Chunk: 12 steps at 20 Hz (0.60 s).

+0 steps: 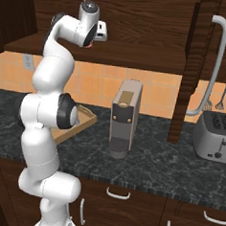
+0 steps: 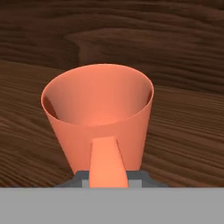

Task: Pick the kettle from the counter and place it on the tray. Then pick the mug from the cabinet and place it on the tray. Then close the cabinet doors.

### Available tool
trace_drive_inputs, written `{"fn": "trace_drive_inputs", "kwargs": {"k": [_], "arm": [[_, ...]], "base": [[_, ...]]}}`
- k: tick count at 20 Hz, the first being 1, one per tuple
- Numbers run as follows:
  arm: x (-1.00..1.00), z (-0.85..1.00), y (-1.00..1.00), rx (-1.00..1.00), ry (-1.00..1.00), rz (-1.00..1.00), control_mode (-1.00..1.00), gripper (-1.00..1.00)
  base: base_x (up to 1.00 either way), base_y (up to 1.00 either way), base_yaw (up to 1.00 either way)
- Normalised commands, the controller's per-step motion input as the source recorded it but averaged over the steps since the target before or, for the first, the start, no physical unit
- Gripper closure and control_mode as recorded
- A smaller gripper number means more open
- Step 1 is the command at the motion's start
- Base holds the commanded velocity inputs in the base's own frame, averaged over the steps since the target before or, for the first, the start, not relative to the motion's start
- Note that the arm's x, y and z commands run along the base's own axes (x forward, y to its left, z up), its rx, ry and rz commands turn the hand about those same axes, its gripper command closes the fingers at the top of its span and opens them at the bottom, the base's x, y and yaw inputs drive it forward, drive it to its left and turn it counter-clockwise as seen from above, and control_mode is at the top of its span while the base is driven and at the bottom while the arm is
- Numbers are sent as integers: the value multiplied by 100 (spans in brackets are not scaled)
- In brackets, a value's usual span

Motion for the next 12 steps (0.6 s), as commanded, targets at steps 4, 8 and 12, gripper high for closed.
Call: {"fn": "trace_drive_inputs", "kwargs": {"k": [4, 8, 12], "arm": [[-24, -8, 12, 0, -11, 0, -100, 100], [-39, -15, 18, 0, -9, 0, -100, 100], [-59, -11, 12, 0, -7, 0, -100, 100]], "base": [[0, 0, 0], [0, 0, 0], [0, 0, 0]]}}
